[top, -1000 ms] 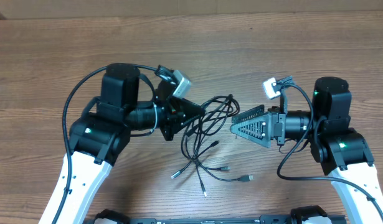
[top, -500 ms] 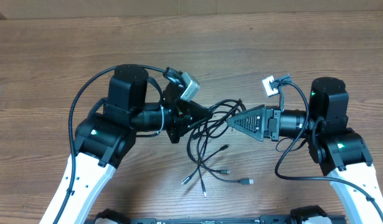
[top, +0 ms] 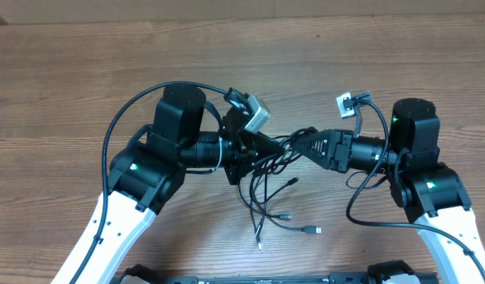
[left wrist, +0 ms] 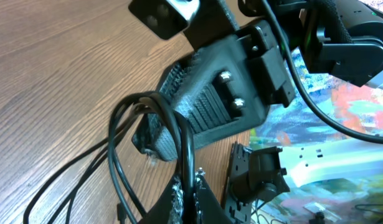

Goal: Untangle cables

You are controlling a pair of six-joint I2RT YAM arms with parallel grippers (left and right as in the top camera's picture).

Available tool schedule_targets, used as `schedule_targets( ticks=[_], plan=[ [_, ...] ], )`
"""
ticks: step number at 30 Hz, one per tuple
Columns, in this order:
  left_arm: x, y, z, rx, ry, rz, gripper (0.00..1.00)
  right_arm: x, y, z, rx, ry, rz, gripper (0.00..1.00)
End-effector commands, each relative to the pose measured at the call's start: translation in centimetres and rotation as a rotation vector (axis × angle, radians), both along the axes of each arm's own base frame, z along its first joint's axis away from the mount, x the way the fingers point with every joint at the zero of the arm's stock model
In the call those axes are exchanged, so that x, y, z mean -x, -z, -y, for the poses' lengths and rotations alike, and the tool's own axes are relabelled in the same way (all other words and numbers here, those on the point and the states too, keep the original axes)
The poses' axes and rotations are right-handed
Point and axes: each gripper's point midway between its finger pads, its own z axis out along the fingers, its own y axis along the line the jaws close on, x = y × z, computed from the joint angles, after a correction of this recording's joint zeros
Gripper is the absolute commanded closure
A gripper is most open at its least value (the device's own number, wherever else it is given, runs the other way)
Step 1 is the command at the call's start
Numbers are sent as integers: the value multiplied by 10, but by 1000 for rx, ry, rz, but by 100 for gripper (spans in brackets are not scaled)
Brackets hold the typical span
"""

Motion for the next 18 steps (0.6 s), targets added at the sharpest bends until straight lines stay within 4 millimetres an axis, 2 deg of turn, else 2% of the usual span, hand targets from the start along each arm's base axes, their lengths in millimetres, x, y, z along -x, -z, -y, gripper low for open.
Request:
schedule_targets(
  ticks=[1, 3, 9, 12, 18],
  plan=[
    [3, -8, 3, 20, 17, 2, 96, -10, 6, 7, 56, 77, -3, 81],
    [3, -8, 3, 20, 16, 2, 96, -12, 14, 11, 88, 114, -30, 89],
    [-2, -7, -1, 16, -5, 3, 96, -13, 28, 18, 139, 163, -86, 96],
    [-9, -6, -9, 11, -39, -15, 96, -9, 29, 17, 130, 149, -101, 96],
    [-32, 17, -47, -59, -197, -120, 96, -3, 21, 11, 82, 104, -113, 96]
  ],
)
